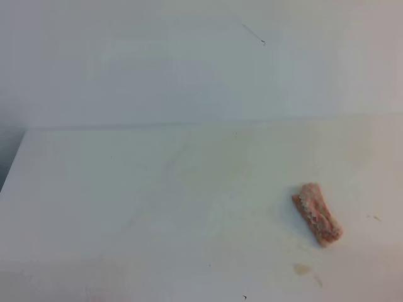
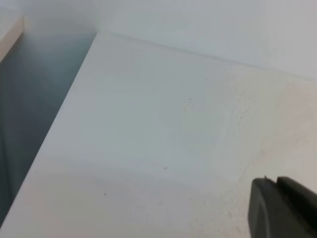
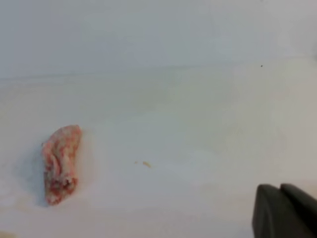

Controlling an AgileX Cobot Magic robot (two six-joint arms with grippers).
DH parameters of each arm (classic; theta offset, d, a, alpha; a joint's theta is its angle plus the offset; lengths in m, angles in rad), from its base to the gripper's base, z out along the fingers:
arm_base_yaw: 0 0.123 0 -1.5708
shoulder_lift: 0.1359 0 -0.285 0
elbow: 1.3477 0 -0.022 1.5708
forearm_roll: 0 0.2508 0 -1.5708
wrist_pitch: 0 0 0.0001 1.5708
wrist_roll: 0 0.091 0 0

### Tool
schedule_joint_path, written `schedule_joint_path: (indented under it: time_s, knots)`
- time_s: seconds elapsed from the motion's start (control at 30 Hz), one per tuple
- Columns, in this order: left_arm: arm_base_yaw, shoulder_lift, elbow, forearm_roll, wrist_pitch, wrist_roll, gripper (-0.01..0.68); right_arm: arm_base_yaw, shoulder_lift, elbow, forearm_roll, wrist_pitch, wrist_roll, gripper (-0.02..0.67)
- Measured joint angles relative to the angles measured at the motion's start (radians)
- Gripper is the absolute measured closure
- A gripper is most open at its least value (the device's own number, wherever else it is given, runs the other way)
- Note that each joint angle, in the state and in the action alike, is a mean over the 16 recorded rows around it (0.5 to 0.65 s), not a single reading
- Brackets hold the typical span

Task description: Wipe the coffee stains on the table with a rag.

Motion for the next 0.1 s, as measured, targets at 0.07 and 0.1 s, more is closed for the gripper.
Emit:
schedule_joint_path:
  time_s: [0.07,0.1]
  knots:
    - [0.000,0.000,0.000,0.000,0.000,0.000,0.674,0.000,0.000,0.000,0.000,0.000,0.000,0.653]
    - [0.000,0.000,0.000,0.000,0.000,0.000,0.674,0.000,0.000,0.000,0.000,0.000,0.000,0.653]
